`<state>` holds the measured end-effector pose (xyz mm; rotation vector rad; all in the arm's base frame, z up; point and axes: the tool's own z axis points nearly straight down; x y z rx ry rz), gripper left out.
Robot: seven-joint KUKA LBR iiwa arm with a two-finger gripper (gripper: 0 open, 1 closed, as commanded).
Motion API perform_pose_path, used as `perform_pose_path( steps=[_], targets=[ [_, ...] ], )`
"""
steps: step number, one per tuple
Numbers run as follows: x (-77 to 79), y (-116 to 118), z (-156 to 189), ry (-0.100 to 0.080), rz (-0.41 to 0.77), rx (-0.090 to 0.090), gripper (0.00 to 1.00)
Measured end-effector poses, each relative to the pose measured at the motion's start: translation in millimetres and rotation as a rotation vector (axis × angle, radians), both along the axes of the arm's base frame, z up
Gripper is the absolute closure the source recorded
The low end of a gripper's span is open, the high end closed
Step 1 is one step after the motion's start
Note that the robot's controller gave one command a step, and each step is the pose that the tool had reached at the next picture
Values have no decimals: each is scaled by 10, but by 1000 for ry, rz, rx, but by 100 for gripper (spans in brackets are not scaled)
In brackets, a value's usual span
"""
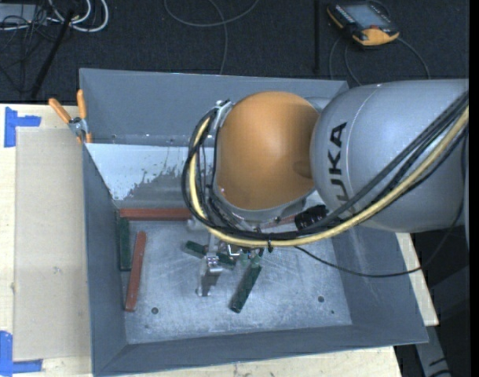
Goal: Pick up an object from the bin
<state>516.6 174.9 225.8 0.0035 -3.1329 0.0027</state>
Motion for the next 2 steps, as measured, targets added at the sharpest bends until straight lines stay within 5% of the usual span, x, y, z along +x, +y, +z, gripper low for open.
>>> perform_pose_path(
  steps=[1, 2],
  targets=[
    [17, -8, 38, -7, -3, 2, 0],
    [321, -219, -145, -14, 86, 6, 0]
  ],
)
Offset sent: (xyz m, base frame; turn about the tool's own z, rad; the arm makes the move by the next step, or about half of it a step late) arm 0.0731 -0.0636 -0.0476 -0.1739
